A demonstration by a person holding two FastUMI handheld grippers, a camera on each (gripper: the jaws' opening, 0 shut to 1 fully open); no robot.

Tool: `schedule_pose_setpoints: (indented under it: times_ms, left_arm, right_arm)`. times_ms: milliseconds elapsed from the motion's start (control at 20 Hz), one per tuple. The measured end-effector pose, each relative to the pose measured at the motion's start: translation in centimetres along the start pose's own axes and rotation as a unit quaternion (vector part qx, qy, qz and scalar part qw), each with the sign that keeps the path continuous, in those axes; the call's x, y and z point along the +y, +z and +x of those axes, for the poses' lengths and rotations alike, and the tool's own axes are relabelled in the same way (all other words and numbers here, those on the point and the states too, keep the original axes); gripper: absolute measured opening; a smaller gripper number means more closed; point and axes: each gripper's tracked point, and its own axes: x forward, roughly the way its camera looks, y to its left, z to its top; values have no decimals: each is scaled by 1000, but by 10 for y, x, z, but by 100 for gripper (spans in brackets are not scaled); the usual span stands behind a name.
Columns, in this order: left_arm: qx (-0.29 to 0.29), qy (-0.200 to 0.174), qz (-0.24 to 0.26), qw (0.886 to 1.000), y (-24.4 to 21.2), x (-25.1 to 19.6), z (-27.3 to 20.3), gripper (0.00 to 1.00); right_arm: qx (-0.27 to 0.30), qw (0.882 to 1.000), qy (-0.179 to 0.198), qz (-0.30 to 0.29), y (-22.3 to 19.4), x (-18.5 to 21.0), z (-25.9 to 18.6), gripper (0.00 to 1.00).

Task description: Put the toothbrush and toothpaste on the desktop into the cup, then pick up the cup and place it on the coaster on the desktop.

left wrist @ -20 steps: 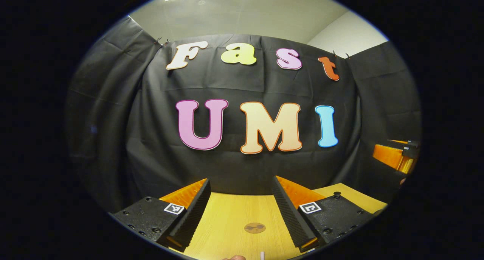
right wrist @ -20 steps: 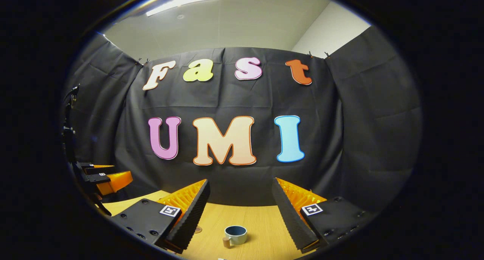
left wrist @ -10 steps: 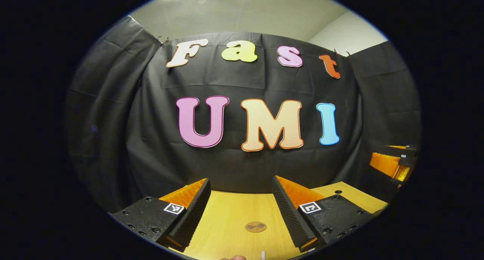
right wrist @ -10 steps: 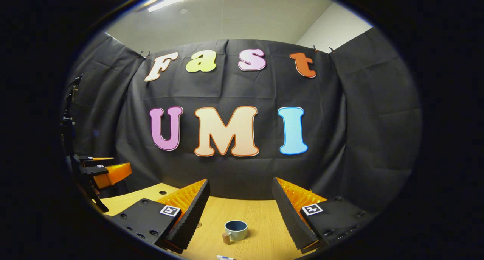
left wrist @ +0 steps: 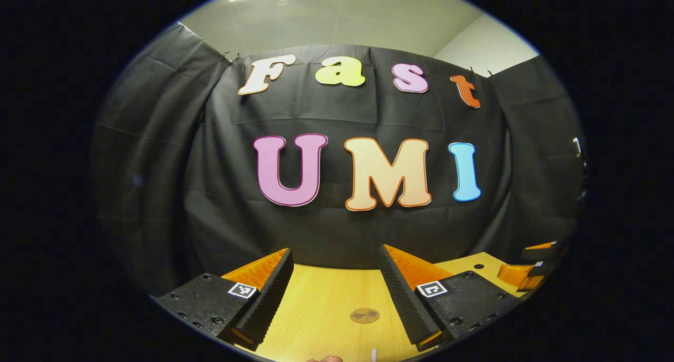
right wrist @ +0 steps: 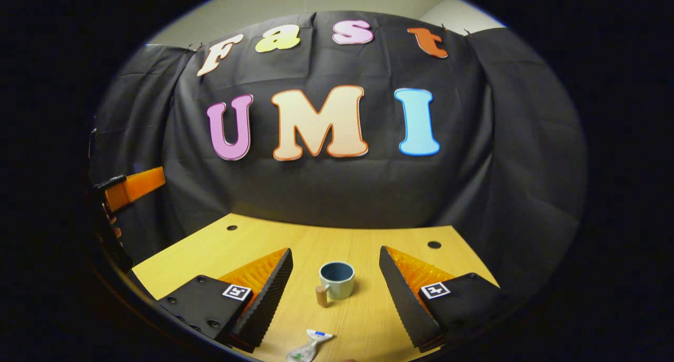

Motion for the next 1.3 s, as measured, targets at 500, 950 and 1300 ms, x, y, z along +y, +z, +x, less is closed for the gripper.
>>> schedule_pose_setpoints:
  times_ms: [500, 950, 1300]
  left_arm:
    - [15, 12, 2, 1000, -12, 10, -6, 94]
    - [33, 22, 10, 999, -27, 25, -5, 94]
    - [53, 17, 12, 998, -41, 28, 0, 94]
  right_arm:
    - [197, 980, 27, 24, -137, 13, 15, 96]
    - [315, 948, 33, 26, -211, 22, 9, 94]
    - [390, 920, 28, -6, -260, 27, 7, 92]
